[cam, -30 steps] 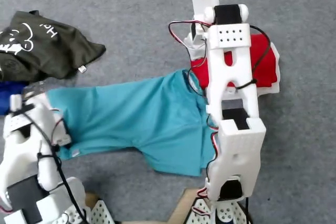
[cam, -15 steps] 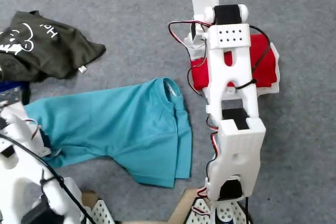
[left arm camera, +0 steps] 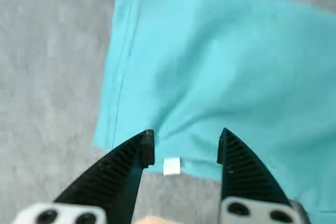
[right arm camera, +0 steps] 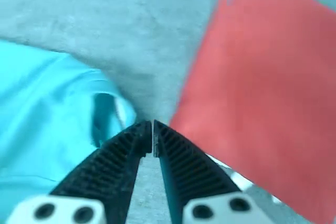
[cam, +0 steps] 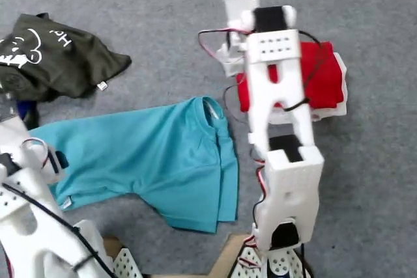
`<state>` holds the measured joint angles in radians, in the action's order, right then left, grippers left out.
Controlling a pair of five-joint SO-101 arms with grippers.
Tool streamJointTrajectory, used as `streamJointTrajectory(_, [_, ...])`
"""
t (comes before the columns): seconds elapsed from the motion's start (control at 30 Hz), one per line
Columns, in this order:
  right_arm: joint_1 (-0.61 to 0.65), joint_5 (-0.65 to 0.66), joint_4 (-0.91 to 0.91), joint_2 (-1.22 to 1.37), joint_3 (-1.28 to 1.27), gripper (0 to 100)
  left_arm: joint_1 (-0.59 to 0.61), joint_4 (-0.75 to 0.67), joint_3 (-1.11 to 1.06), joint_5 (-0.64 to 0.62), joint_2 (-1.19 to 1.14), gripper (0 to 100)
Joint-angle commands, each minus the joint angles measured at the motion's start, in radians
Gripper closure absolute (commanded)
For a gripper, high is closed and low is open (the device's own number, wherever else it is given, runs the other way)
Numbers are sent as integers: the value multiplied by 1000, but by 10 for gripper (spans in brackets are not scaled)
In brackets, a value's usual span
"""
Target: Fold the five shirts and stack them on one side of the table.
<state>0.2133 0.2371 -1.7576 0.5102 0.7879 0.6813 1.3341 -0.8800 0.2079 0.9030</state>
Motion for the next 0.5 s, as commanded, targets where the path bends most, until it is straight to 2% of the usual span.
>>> streamJointTrajectory(0.0, [103,-6,-2,-53,-22,984,-25,-92,58,-44,52,791])
streamJointTrajectory(0.1, [160,-6,9,31,-38,984,-50,-196,71,-152,3,791])
streamJointTrajectory(0.23, [193,-8,34,163,-19,984,-153,-299,82,-201,-167,793])
streamJointTrajectory(0.37, [236,-49,-6,208,31,984,-191,-381,139,-245,-400,857])
streamJointTrajectory(0.47, [247,-87,-8,199,45,984,-193,-353,234,-227,-563,888])
